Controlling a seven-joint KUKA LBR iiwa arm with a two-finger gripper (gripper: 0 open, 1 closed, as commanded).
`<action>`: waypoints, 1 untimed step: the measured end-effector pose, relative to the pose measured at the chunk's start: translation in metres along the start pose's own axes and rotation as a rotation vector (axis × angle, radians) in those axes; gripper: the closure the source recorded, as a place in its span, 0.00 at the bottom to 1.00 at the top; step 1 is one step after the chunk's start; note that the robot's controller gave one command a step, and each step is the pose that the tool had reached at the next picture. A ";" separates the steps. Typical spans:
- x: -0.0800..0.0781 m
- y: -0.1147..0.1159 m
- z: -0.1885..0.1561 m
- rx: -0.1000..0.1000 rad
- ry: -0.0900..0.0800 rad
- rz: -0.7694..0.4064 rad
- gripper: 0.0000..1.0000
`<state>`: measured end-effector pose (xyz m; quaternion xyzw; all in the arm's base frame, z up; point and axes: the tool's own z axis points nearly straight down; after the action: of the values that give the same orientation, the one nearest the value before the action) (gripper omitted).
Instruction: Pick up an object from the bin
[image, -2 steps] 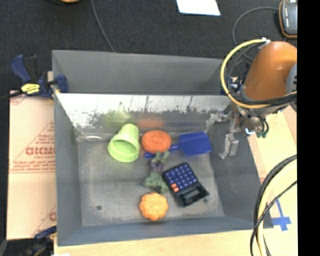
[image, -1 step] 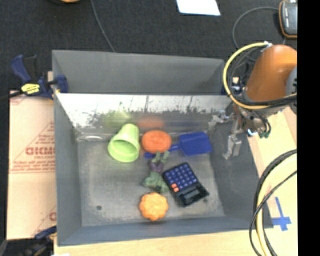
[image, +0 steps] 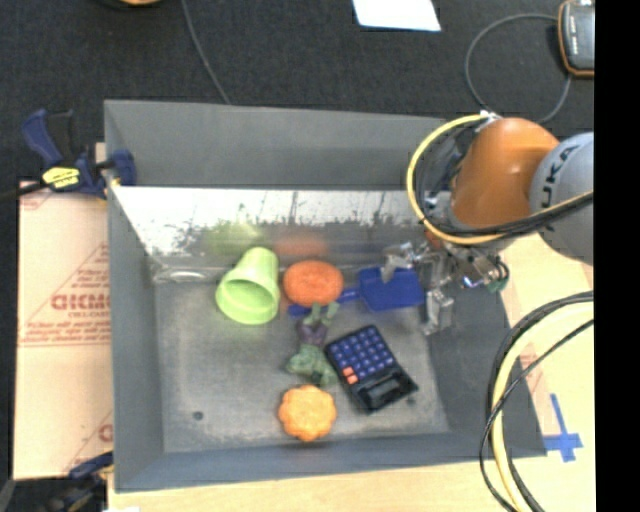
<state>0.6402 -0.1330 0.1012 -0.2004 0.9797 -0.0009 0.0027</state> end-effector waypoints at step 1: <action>0.016 -0.021 0.003 0.009 -0.004 -0.038 0.00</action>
Offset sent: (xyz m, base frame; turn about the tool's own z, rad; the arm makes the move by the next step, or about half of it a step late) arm -0.0237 0.0086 -0.0144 0.3861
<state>0.6336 -0.1587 0.0985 -0.2191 0.9757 -0.0049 0.0057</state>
